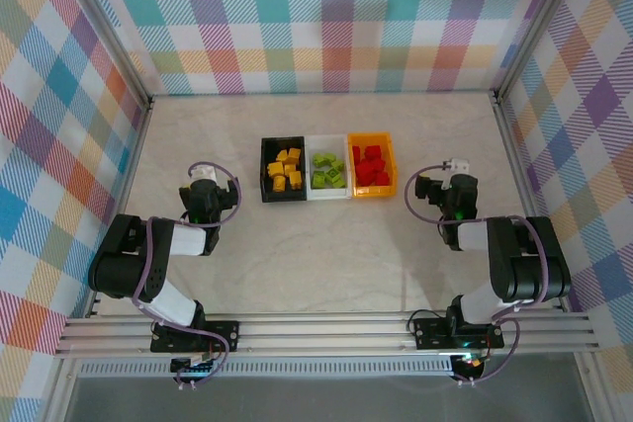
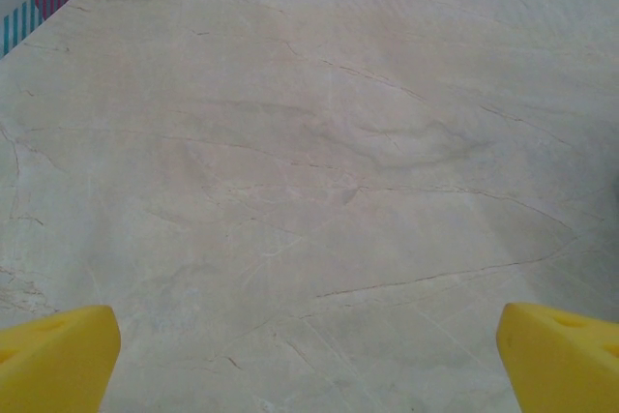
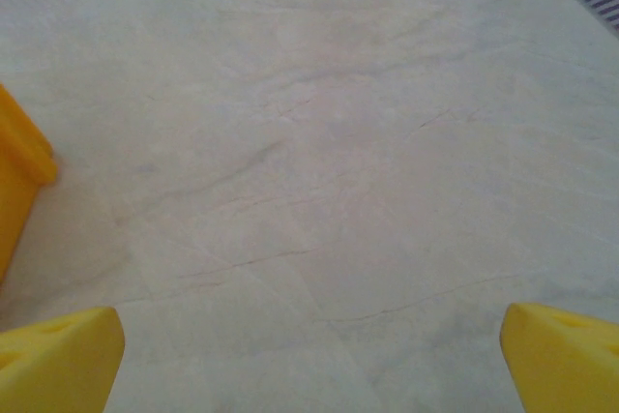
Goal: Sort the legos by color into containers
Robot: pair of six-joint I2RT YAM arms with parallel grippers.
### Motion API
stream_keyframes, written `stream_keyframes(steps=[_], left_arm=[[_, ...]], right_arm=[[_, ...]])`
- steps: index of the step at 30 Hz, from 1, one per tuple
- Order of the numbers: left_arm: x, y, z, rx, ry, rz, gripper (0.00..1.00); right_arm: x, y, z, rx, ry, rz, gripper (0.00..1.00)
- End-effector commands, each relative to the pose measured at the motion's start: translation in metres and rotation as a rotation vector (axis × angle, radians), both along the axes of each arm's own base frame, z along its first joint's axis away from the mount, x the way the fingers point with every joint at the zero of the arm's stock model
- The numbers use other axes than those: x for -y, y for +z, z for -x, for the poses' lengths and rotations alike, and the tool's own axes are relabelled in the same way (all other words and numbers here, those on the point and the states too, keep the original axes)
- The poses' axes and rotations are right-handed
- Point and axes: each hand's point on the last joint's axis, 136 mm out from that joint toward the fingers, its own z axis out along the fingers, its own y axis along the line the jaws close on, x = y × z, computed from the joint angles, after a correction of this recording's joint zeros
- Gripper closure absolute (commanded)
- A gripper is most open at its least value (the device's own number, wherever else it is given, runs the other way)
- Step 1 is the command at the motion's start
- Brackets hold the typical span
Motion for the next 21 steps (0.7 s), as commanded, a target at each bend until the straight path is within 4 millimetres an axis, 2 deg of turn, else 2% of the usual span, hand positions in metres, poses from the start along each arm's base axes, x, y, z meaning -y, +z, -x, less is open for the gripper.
stream_keyframes(steps=[1, 21], left_arm=[[-0.0028, 0.0085, -0.003, 0.037, 0.007, 0.014, 0.0], [-0.0029, 0.0088, -0.0029, 0.037, 0.006, 0.014, 0.0]], right_arm=[[-0.0065, 0.0162, -0.0079, 0.084, 0.031, -0.023, 0.0], [-0.0082, 0.0159, -0.0069, 0.074, 0.035, -0.017, 0.0]])
